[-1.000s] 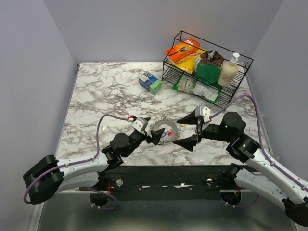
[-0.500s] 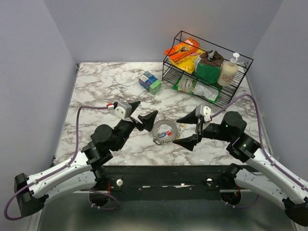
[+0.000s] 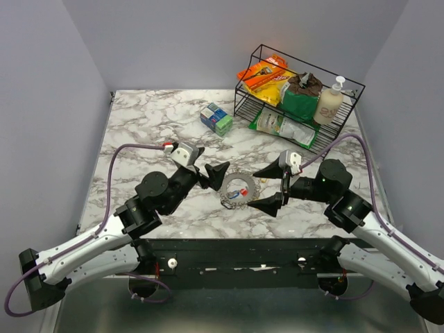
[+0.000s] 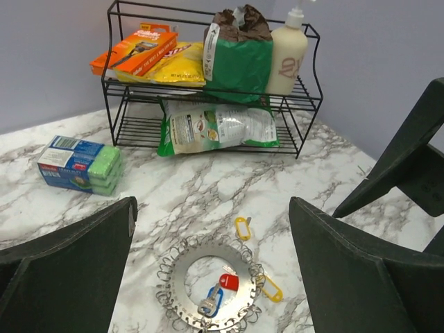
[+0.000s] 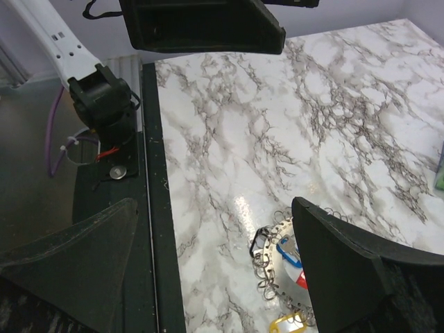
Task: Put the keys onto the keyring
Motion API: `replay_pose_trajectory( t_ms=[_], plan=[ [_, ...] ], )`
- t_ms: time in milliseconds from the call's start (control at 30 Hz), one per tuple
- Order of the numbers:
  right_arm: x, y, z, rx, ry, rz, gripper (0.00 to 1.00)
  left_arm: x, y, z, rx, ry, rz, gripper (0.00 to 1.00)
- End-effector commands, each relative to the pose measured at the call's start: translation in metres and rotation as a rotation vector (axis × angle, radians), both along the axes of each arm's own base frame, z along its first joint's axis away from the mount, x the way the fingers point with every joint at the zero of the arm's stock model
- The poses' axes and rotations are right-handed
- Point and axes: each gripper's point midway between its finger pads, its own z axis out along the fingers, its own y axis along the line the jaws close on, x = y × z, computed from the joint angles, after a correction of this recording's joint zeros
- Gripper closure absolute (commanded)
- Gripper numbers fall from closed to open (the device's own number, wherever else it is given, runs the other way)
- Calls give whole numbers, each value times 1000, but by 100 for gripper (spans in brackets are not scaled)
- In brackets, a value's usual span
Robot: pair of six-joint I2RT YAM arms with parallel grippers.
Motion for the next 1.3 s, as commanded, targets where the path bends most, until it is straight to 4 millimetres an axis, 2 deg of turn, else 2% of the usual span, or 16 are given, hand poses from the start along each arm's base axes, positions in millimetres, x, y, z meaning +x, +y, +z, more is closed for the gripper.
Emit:
replay_pose_trajectory(
  t_ms=[0, 133, 267, 367, 400, 600, 667, 833, 967, 1100, 1267],
  plan=[
    [1, 3, 8, 14, -7, 3, 0, -2, -10, -2, 48, 15, -38, 1],
    [7, 6, 4, 17, -4, -14, 0, 1, -21, -4, 68, 36, -60, 1],
    [22, 6, -5, 2, 23, -85, 0, 13, -34, -22, 118, 108, -86, 1],
    [40, 3, -15, -11, 71, -192, 0, 19, -44, -39, 132, 184, -132, 1],
    [50, 0, -20, -19, 94, -252, 0, 27, -41, -43, 127, 205, -122, 1],
    [89, -16, -40, -60, 173, -496, 0, 45, -41, -70, 89, 343, -159, 1],
    [99, -20, -48, -77, 197, -559, 0, 55, -33, -80, 76, 381, -130, 1],
    [123, -40, -59, -73, 250, -751, 0, 68, -20, -89, 3, 459, -120, 1],
    [135, -57, -66, -64, 271, -873, 0, 82, 7, -91, -61, 487, -31, 1],
    [142, -74, -71, -41, 289, -986, 0, 97, 48, -96, -129, 505, 119, 1],
    [146, -86, -72, -14, 306, -1066, 0, 101, 85, -103, -195, 519, 245, 1]
  ],
)
